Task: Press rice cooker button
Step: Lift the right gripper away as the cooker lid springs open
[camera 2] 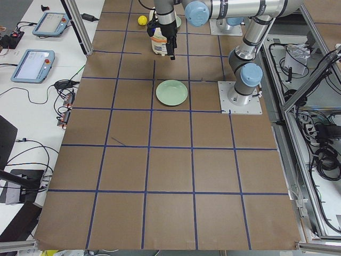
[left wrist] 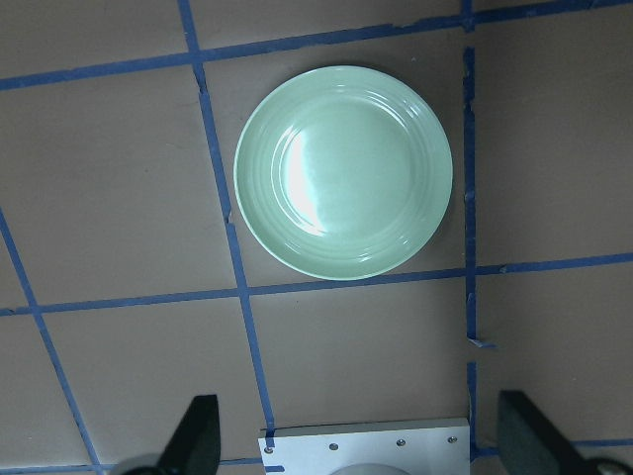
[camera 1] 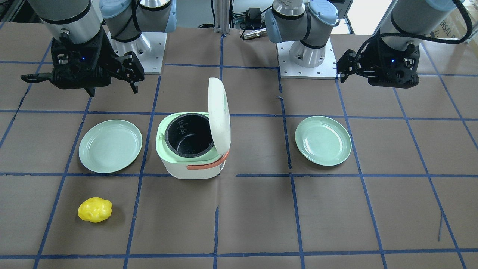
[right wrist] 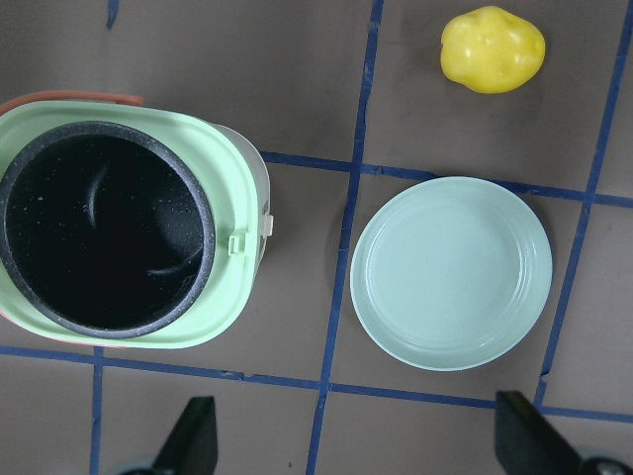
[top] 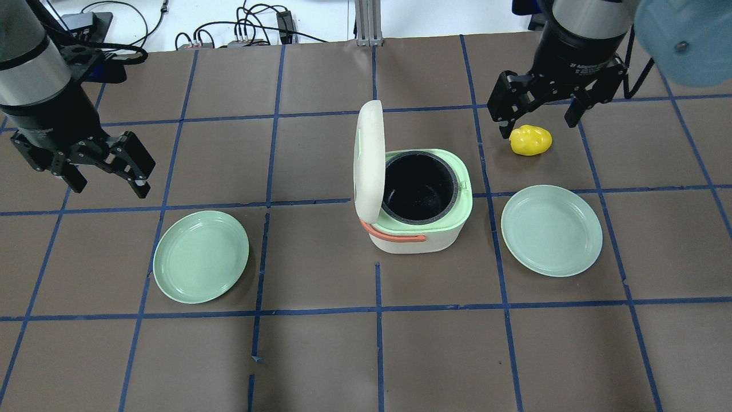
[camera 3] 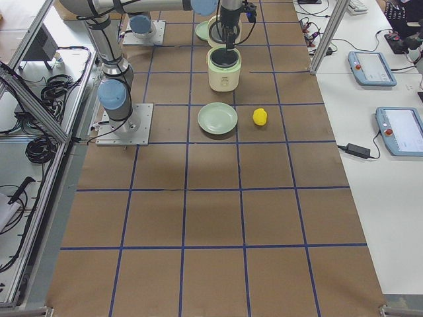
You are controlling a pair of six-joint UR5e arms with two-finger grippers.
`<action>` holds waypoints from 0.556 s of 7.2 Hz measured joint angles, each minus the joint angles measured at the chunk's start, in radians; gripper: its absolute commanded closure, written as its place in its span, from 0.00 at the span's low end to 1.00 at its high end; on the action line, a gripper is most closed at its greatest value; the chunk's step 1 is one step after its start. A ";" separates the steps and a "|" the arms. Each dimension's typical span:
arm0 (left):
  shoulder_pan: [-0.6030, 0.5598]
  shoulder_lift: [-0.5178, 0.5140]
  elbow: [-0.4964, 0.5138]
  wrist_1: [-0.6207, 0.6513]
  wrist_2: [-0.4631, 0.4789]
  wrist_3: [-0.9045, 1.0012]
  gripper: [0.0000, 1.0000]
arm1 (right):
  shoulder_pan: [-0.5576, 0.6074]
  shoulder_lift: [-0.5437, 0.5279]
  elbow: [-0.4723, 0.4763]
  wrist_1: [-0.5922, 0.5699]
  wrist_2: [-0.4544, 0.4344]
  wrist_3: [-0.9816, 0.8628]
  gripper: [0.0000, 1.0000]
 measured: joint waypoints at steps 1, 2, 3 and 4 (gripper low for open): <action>0.000 0.000 0.000 0.000 0.000 0.000 0.00 | 0.000 -0.011 0.014 -0.001 0.004 0.007 0.00; 0.000 0.000 0.000 0.000 0.000 0.000 0.00 | 0.000 -0.014 0.015 -0.003 0.007 0.010 0.00; 0.000 0.000 0.000 0.000 0.000 0.000 0.00 | 0.000 -0.014 0.012 -0.007 0.015 0.017 0.00; 0.000 0.000 0.000 0.000 0.000 0.000 0.00 | 0.000 -0.014 0.010 -0.011 0.035 0.038 0.00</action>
